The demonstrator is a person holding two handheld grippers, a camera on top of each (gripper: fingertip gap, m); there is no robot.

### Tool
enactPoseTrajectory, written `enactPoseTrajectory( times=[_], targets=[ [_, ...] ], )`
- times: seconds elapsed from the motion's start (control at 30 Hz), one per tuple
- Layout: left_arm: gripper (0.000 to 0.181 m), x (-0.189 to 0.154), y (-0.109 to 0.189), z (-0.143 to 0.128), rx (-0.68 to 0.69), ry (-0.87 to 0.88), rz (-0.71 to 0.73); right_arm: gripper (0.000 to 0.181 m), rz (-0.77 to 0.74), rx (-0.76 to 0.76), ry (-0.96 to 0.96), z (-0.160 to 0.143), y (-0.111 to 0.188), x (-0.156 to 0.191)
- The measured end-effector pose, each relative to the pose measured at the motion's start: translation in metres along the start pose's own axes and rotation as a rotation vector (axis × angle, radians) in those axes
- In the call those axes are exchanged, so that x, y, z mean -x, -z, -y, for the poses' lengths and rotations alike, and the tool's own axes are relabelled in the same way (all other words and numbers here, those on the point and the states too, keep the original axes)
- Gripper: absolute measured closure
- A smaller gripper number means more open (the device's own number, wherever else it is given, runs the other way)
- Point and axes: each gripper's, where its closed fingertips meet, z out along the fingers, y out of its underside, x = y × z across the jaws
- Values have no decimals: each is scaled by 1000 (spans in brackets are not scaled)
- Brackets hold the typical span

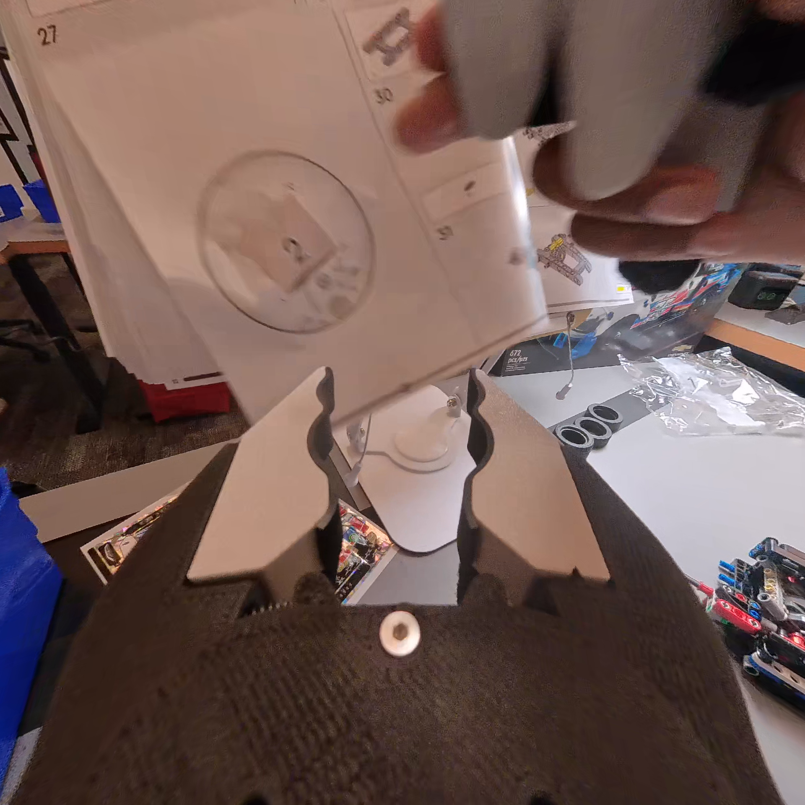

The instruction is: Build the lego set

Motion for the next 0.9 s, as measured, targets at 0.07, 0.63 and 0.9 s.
enactPoseTrajectory(
  times=[0.07, 0.63, 0.9],
  targets=[
    [121, 3, 0, -1, 1, 12, -2, 130, -121, -48, 89, 2, 38, -16],
    [128, 75, 46, 20, -121, 199, 205, 164, -502, 452, 513, -116, 80, -100],
    [124, 9, -2, -70, 107, 921, -212, 169, -503, 611, 508, -122, 49, -110]
  ],
)
